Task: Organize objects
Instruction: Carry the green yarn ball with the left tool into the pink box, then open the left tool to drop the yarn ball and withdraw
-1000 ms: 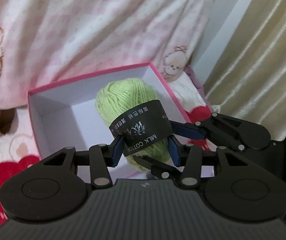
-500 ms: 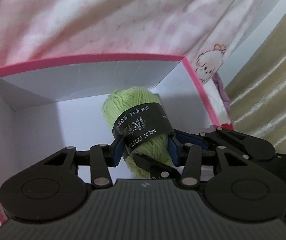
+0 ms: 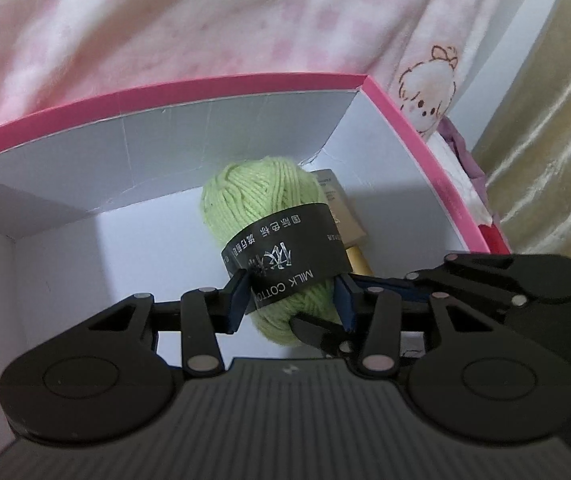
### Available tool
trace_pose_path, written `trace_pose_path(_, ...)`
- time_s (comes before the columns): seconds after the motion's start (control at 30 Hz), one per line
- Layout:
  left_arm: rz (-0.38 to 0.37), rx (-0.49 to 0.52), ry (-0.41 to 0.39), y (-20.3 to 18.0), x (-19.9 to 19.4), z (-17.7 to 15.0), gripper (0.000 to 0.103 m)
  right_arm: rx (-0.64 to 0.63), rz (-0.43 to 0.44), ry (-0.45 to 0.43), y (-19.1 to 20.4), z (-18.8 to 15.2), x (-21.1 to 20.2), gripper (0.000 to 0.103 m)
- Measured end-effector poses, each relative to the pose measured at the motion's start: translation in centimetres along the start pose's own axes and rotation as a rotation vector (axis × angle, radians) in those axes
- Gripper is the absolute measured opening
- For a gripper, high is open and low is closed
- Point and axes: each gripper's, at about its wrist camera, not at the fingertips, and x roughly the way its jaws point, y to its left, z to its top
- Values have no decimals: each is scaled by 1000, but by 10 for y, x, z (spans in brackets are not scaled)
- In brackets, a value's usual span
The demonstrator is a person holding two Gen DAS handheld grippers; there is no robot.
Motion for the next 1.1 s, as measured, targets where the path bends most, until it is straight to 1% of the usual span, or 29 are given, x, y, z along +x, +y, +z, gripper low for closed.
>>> trace_pose_path(0.07, 7, -9, 11, 1, 3, 6, 43, 21, -11, -17, -2, 1, 1, 35)
trace_pose_path(0.2, 11, -62, 26, 3, 13, 21, 43, 56, -47, -44, -6, 6, 5, 34)
trace_pose_path(0.27, 20, -62, 33, 2, 16, 24, 43, 75, -74, -56, -4, 6, 6, 35)
trace_pose_path(0.3, 26, -58, 31, 2, 16, 23, 48, 80, -68, -52, -4, 5, 5, 37)
trace_pose_path(0.33, 33, -54, 27, 1, 15, 22, 50, 87, -54, -46, -4, 4, 4, 38)
trace_pose_path(0.37, 39, -47, 20, 1, 13, 19, 55, 94, -39, -39, -4, 2, 1, 39)
trace_pose_path(0.43, 43, -36, 2, 3, 9, 14, 57, 129, 13, -17, -3, -4, -8, 43)
trace_pose_path(0.47, 44, -30, -1, 3, 6, 13, 58, 140, 31, -15, -2, -8, -13, 47)
trace_pose_path(0.5, 51, -22, -3, 4, 3, 11, 61, 137, 34, -21, 0, -11, -20, 51)
trace_pose_path(0.57, 69, -1, -10, 3, -3, 8, 62, 114, 28, -40, 6, -15, -32, 55)
trace_pose_path(0.63, 72, 14, -11, 2, -11, 6, 62, 93, 27, -50, 9, -17, -40, 56)
trace_pose_path(0.77, 63, 9, 0, 8, -33, 1, 62, 68, 5, -63, 13, -14, -51, 56)
trace_pose_path(0.87, 41, 27, 15, 8, -52, -2, 62, 46, 0, -75, 18, -13, -63, 56)
trace_pose_path(0.97, 19, 70, 31, -1, -77, -7, 62, 25, -13, -80, 22, -12, -84, 56)
trace_pose_path(1.1, -16, 93, 27, -5, -120, -14, 62, -10, -33, -91, 32, -14, -119, 59)
